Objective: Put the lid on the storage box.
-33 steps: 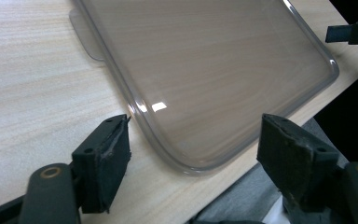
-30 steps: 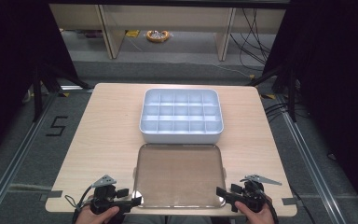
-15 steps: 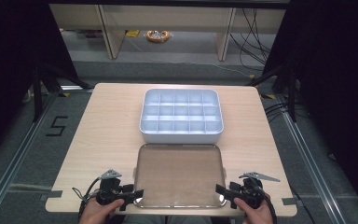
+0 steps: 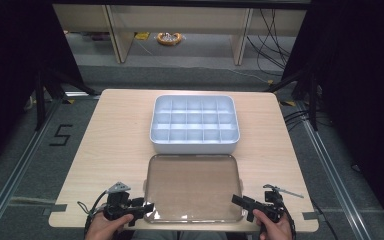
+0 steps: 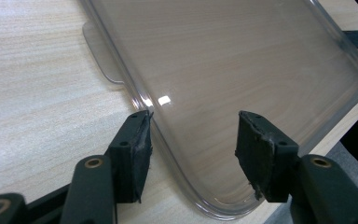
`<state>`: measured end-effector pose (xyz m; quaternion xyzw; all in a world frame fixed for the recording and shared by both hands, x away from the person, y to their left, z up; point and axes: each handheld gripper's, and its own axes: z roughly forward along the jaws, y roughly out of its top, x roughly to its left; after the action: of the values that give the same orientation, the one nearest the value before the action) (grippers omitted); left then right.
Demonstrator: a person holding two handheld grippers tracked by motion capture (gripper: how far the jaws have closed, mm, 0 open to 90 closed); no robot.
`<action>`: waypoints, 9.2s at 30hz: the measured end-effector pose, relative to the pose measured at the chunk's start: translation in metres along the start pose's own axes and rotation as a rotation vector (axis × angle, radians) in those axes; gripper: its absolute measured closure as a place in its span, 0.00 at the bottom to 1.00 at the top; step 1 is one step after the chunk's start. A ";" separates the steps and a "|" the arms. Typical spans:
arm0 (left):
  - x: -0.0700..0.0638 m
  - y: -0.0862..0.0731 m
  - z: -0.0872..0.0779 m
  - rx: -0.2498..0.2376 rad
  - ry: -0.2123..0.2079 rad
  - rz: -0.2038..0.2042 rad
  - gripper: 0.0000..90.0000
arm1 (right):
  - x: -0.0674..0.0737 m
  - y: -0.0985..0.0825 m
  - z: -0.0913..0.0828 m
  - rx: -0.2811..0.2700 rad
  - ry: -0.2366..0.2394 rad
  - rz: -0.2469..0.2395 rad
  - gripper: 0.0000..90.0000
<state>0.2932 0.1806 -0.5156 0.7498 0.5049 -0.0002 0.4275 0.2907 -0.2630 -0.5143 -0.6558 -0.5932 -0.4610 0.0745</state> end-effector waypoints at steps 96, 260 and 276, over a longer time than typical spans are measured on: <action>-0.009 0.025 -0.027 -0.211 0.043 0.066 0.77 | 0.037 0.016 -0.025 -0.112 -0.111 -0.524 0.82; 0.049 0.203 0.061 -0.189 0.340 0.094 0.70 | 0.051 0.193 0.077 -0.152 -0.214 -0.265 0.62; 0.047 0.203 0.062 -0.189 0.351 0.108 0.71 | 0.042 0.202 0.069 -0.119 -0.184 -0.204 0.67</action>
<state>0.4968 0.1510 -0.4452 0.7209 0.5284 0.2010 0.4009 0.4921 -0.2458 -0.4334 -0.6349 -0.6329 -0.4382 -0.0664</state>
